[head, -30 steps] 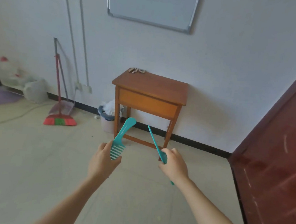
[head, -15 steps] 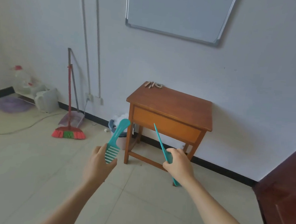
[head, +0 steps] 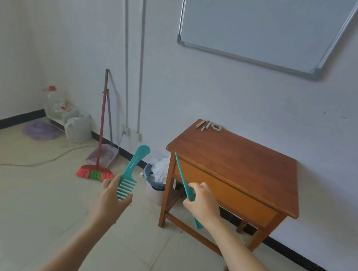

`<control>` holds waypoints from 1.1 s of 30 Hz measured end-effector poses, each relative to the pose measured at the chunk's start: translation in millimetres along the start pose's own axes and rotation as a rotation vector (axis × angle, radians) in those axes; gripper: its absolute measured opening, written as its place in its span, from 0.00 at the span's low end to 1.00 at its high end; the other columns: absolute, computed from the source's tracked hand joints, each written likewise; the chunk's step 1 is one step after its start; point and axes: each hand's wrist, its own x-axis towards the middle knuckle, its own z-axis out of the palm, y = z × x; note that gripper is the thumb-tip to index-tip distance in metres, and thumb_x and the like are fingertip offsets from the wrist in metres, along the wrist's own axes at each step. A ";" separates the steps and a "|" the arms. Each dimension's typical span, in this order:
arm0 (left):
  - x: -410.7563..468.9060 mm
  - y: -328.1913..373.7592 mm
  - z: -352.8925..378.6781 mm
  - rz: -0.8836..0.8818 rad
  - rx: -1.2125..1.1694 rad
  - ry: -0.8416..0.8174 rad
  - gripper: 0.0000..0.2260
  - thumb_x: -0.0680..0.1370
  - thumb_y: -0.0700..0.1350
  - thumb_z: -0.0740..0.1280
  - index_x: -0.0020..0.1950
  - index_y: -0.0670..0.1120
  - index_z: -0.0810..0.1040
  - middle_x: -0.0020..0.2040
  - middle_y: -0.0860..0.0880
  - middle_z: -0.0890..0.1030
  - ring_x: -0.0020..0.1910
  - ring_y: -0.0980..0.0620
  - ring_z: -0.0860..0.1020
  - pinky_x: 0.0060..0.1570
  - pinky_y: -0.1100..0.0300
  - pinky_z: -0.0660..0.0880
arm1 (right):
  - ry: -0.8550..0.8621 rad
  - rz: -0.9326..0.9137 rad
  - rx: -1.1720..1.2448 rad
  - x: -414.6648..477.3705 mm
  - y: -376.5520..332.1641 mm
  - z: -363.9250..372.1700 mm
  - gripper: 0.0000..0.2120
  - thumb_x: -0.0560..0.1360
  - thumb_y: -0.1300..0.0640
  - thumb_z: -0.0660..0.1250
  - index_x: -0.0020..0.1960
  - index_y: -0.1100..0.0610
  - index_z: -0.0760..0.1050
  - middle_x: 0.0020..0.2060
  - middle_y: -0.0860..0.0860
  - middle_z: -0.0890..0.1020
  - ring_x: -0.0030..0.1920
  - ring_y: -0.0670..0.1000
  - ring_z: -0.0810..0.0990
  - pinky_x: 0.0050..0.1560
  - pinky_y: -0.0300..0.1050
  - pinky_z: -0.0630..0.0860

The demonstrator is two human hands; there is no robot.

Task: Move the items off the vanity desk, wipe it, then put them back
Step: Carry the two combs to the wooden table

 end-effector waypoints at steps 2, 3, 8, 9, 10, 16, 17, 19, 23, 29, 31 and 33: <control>29.5 2.2 9.9 -0.003 -0.004 -0.016 0.28 0.72 0.39 0.70 0.69 0.39 0.65 0.54 0.44 0.69 0.46 0.51 0.69 0.29 0.71 0.66 | -0.005 0.013 0.003 24.0 1.9 4.0 0.21 0.75 0.54 0.65 0.66 0.54 0.67 0.57 0.51 0.72 0.52 0.48 0.74 0.48 0.38 0.76; 45.2 4.9 14.8 0.008 0.007 -0.022 0.28 0.72 0.39 0.70 0.69 0.39 0.65 0.56 0.43 0.70 0.46 0.52 0.69 0.31 0.69 0.67 | -0.003 0.021 0.002 36.6 3.6 4.2 0.20 0.75 0.54 0.65 0.66 0.54 0.68 0.57 0.50 0.72 0.51 0.47 0.74 0.47 0.37 0.76; 130.7 32.5 39.3 0.083 0.104 -0.061 0.28 0.74 0.46 0.68 0.71 0.45 0.62 0.61 0.46 0.70 0.43 0.53 0.72 0.26 0.65 0.70 | 0.067 0.098 -0.046 112.7 17.5 -15.6 0.20 0.74 0.55 0.65 0.66 0.54 0.68 0.56 0.50 0.71 0.49 0.48 0.73 0.36 0.33 0.66; 147.7 38.4 43.8 0.093 0.125 -0.080 0.27 0.74 0.47 0.67 0.71 0.46 0.62 0.62 0.46 0.70 0.44 0.53 0.72 0.25 0.65 0.71 | 0.089 0.118 -0.058 128.1 19.6 -22.0 0.20 0.74 0.55 0.64 0.66 0.54 0.68 0.56 0.50 0.71 0.48 0.48 0.73 0.34 0.33 0.64; 164.4 43.7 48.8 0.106 0.138 -0.100 0.27 0.74 0.47 0.67 0.71 0.46 0.62 0.62 0.46 0.70 0.44 0.53 0.72 0.26 0.64 0.72 | 0.112 0.136 -0.068 142.4 21.5 -27.8 0.20 0.74 0.55 0.64 0.66 0.54 0.68 0.56 0.49 0.71 0.46 0.47 0.72 0.32 0.32 0.63; 241.3 62.9 92.8 0.199 0.131 -0.222 0.25 0.75 0.47 0.67 0.69 0.47 0.64 0.61 0.48 0.71 0.44 0.55 0.72 0.39 0.63 0.73 | 0.173 0.285 -0.073 200.5 42.1 -31.7 0.21 0.74 0.54 0.65 0.66 0.52 0.67 0.55 0.48 0.72 0.47 0.46 0.74 0.37 0.32 0.69; 247.1 62.1 103.7 0.204 0.127 -0.255 0.24 0.75 0.48 0.67 0.69 0.47 0.65 0.61 0.49 0.71 0.45 0.55 0.72 0.39 0.64 0.72 | 0.160 0.314 -0.070 203.5 48.3 -27.6 0.21 0.74 0.54 0.65 0.66 0.52 0.67 0.55 0.48 0.72 0.48 0.46 0.75 0.38 0.33 0.69; 258.5 61.1 128.5 0.221 0.142 -0.334 0.24 0.75 0.50 0.66 0.69 0.48 0.64 0.61 0.50 0.71 0.46 0.56 0.72 0.40 0.65 0.71 | 0.134 0.362 -0.067 209.3 64.7 -20.6 0.21 0.75 0.54 0.64 0.66 0.53 0.67 0.55 0.48 0.72 0.48 0.46 0.74 0.36 0.32 0.67; 283.6 76.8 181.6 0.243 0.195 -0.417 0.23 0.76 0.49 0.65 0.68 0.47 0.64 0.59 0.50 0.71 0.49 0.57 0.72 0.44 0.66 0.74 | 0.152 0.455 -0.025 229.2 105.5 -28.2 0.21 0.74 0.55 0.65 0.66 0.53 0.67 0.55 0.48 0.72 0.49 0.47 0.75 0.36 0.31 0.69; 326.4 119.7 267.3 0.296 0.289 -0.457 0.25 0.75 0.51 0.66 0.69 0.48 0.62 0.58 0.52 0.71 0.51 0.57 0.74 0.46 0.65 0.77 | 0.166 0.479 0.003 294.3 173.3 -51.4 0.21 0.75 0.53 0.65 0.67 0.53 0.67 0.56 0.48 0.72 0.49 0.46 0.75 0.33 0.27 0.66; 339.9 131.3 293.3 0.294 0.316 -0.480 0.26 0.74 0.51 0.66 0.69 0.49 0.62 0.58 0.52 0.71 0.53 0.56 0.74 0.48 0.64 0.77 | 0.158 0.478 0.025 315.0 189.0 -55.3 0.21 0.75 0.53 0.65 0.67 0.53 0.67 0.57 0.48 0.72 0.52 0.46 0.76 0.36 0.28 0.69; 352.6 141.9 318.4 0.261 0.359 -0.500 0.26 0.74 0.52 0.67 0.69 0.49 0.63 0.58 0.52 0.71 0.54 0.56 0.73 0.50 0.62 0.77 | 0.138 0.476 0.059 333.4 204.4 -59.4 0.22 0.75 0.53 0.65 0.67 0.53 0.67 0.57 0.48 0.72 0.53 0.46 0.76 0.42 0.31 0.74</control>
